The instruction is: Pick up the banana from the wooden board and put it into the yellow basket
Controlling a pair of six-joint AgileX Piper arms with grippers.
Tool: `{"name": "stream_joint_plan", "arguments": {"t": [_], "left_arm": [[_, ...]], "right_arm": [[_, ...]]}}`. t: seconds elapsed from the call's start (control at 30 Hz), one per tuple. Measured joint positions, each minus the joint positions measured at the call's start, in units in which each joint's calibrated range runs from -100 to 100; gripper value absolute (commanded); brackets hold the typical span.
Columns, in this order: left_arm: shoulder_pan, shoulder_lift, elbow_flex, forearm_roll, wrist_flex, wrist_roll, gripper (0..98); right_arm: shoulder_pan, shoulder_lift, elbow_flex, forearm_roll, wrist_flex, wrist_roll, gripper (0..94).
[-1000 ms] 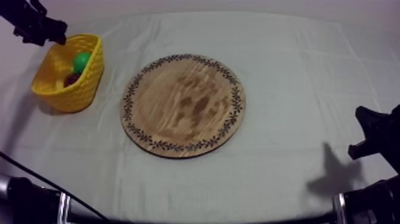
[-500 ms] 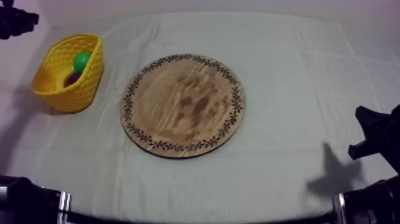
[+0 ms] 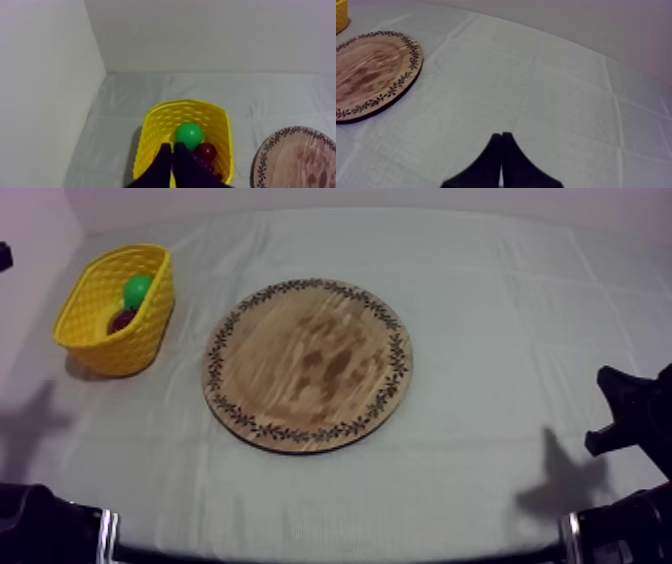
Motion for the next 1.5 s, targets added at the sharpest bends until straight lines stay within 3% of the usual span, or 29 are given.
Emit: {"name": "stream_joint_plan", "arguments": {"t": [0.33, 0.83, 1.13, 1.5], "left_arm": [[-1.12, -20.34, 21.42, -1.57, -8.02, 1.88, 0.0], [-0.42, -38.44, 42.72, -2.69, -10.03, 1.32, 0.0], [-1.69, -41.75, 45.72, -0.09, -9.71, -0.17, 0.0], [-3.02, -41.90, 45.74, -0.09, -9.52, -0.34, 0.0]], "right_arm": [[0.00, 0.00, 0.00, 0.00, 0.00, 0.00, 0.3], [0.00, 0.00, 0.00, 0.00, 0.00, 0.00, 0.3], [0.00, 0.00, 0.00, 0.00, 0.00, 0.00, 0.3], [0.00, 0.00, 0.00, 0.00, 0.09, 0.00, 0.3]]}}
